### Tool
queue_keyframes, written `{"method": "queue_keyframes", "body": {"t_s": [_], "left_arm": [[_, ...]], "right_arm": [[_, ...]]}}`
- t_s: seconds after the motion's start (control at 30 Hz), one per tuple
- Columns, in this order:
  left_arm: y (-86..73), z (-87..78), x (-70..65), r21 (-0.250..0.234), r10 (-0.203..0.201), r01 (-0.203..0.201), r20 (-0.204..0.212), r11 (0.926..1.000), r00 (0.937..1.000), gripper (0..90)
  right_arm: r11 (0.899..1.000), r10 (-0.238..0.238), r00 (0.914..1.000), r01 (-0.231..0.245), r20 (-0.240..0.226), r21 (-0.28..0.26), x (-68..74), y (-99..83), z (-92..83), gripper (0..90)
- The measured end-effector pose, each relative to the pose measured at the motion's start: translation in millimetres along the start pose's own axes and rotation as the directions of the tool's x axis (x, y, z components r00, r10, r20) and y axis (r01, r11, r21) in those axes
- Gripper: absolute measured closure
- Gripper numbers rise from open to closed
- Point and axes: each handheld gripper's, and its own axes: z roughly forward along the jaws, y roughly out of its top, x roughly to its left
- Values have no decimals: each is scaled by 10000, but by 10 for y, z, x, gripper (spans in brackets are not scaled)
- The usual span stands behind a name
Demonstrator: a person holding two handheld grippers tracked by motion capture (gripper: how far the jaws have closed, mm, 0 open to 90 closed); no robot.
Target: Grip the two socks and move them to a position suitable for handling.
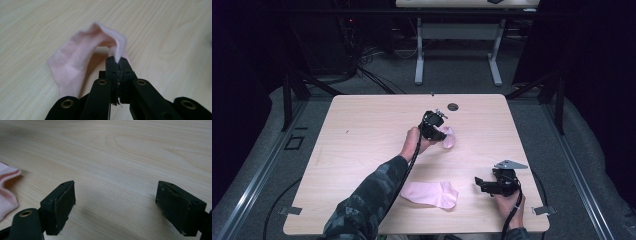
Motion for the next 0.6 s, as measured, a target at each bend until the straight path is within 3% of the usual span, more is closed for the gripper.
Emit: {"method": "queue_keyframes", "body": {"t_s": [0.1,0.23,0.33,0.4,0.5,0.57,0.6], "left_arm": [[41,-189,-80,-504,-165,187,434,9986,9989,893],[85,-420,-171,-1007,-184,289,1039,9945,9944,893],[100,-565,-249,-1360,-328,558,1653,9891,9857,893],[97,-652,-312,-1549,-220,546,2052,9864,9785,893],[82,-743,-383,-1653,-94,540,2592,9848,9658,892],[60,-784,-415,-1683,-53,528,2710,9843,9626,893],[42,-796,-419,-1724,-99,631,2934,9830,9559,893]], "right_arm": [[9986,479,9982,-486,-347,-189,-8,28,-5,177],[9995,106,9982,-123,-596,-274,129,180,8,227],[9994,-326,9972,316,-668,-155,216,354,49,271],[9979,-590,9964,572,-617,-295,264,462,91,296],[9970,-654,9949,619,-764,-471,279,609,165,329],[9976,-519,9950,476,-854,-512,252,701,209,327],[9979,-448,9939,399,-1004,-500,231,740,228,336]]}}
